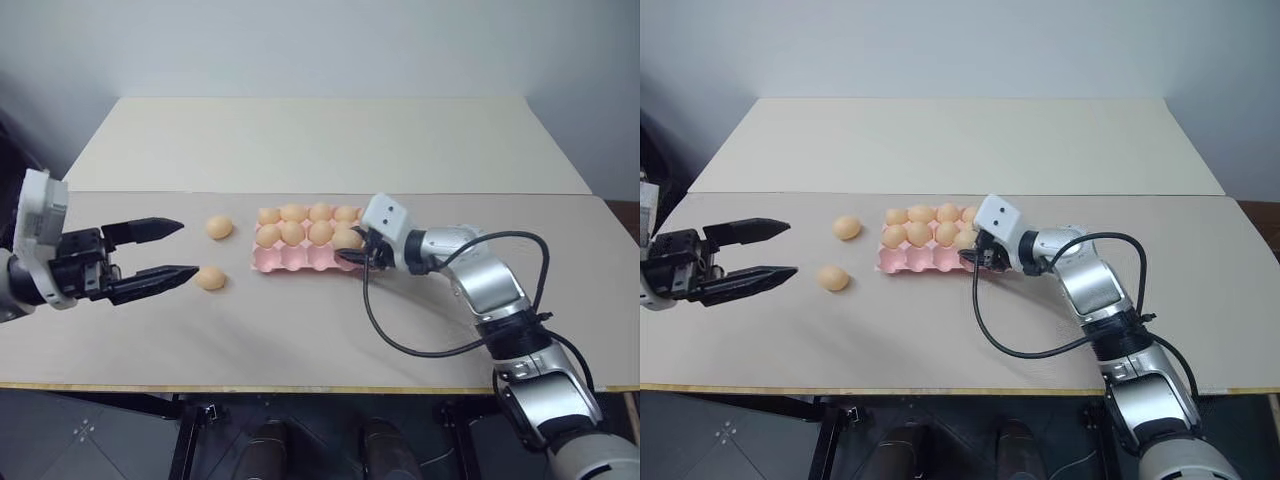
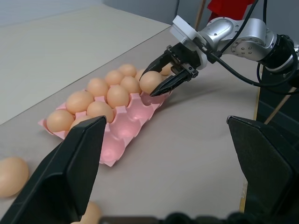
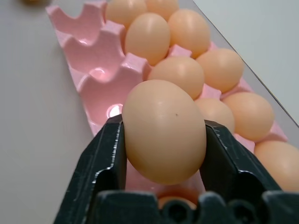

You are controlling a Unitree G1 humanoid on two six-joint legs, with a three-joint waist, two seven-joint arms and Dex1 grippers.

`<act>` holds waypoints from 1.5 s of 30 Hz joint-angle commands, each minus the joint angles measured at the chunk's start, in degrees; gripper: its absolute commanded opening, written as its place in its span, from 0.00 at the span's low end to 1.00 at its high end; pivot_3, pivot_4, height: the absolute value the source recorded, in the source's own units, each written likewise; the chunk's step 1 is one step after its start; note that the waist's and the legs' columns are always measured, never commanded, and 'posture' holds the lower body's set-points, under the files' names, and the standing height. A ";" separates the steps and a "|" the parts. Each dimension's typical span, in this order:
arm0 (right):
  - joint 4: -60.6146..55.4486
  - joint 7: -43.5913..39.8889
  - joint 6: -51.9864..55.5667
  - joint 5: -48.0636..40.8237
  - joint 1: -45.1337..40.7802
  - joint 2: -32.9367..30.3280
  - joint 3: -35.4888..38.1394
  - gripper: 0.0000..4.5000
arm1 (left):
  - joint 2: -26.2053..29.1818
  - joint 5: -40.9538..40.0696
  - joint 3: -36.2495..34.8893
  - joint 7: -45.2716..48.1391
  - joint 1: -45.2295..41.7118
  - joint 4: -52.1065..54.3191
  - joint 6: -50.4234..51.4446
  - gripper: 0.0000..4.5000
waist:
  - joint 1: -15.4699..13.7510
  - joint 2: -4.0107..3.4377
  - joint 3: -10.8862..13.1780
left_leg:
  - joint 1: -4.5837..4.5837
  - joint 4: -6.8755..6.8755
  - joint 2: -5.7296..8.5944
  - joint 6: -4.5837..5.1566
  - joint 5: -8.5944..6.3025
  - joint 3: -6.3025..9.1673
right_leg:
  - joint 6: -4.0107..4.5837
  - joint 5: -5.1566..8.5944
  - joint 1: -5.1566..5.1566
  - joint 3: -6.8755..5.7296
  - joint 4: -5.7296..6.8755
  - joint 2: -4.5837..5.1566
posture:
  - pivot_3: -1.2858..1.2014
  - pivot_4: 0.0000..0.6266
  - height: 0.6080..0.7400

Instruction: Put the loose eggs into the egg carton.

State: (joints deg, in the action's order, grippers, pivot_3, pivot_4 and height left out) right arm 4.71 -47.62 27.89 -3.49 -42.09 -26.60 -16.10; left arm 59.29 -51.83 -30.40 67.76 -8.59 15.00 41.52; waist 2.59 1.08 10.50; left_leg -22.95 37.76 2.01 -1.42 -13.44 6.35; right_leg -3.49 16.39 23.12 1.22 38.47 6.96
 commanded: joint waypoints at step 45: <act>10.74 6.91 -6.42 -0.79 5.14 -10.34 12.96 0.99 | 0.69 3.60 -2.62 3.54 2.99 -1.12 -2.25 1.00 | 0.23 0.03 -0.02 | -0.11 -0.01 -0.06 0.02 -0.01 -0.12 | 0.03 -0.02 0.11 0.11 -0.02 -0.10 | 0.52 0.24 1.00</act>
State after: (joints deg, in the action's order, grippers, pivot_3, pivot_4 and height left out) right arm 13.41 -42.05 24.79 -5.87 -35.14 -37.09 -3.45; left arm 59.22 -47.54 -32.26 70.91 -4.96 13.43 39.75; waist 2.82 1.10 10.48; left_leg -23.12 37.76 1.95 -1.41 -13.45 6.23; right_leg -3.46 16.38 23.26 1.34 38.43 6.87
